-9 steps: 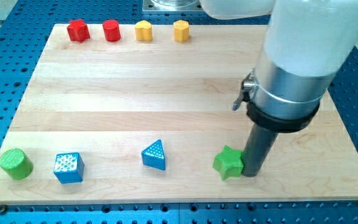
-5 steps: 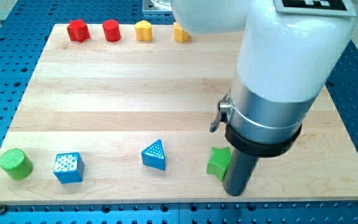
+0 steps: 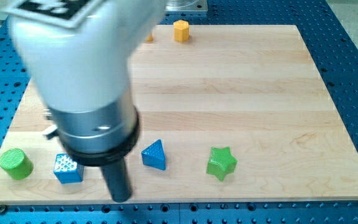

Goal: Move the blue cube left to the blue triangle

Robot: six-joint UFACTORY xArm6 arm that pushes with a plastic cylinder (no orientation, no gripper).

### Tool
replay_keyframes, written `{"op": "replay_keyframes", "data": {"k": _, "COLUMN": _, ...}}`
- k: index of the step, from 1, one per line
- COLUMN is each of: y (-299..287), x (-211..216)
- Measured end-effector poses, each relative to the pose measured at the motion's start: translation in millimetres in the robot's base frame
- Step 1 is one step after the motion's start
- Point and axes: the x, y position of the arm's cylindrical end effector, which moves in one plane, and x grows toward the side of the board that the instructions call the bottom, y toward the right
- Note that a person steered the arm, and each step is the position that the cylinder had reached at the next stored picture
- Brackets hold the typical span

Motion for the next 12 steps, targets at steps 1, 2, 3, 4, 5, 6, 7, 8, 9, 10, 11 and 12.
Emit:
{"op": "replay_keyframes", "data": {"k": 1, "y": -27, "x": 0}}
{"op": "replay_keyframes", "data": {"k": 2, "y": -70, "x": 0}}
{"op": "replay_keyframes", "data": {"k": 3, "y": -111, "x": -1}}
{"op": "replay_keyframes", "data": {"k": 4, "y": -117, "x": -11}}
{"op": "replay_keyframes", "data": {"k": 5, "y": -112, "x": -11}}
{"op": "replay_keyframes", "data": {"k": 6, "y": -83, "x": -20}}
{"op": "replay_keyframes", "data": {"k": 7, "y": -49, "x": -20}}
{"op": "replay_keyframes", "data": {"k": 8, "y": -60, "x": 0}}
{"op": "replay_keyframes", "data": {"k": 9, "y": -86, "x": -1}}
{"op": "replay_keyframes", "data": {"k": 10, "y": -132, "x": 0}}
{"op": "replay_keyframes", "data": {"k": 11, "y": -154, "x": -18}}
{"op": "replay_keyframes", "data": {"k": 12, "y": -156, "x": -20}}
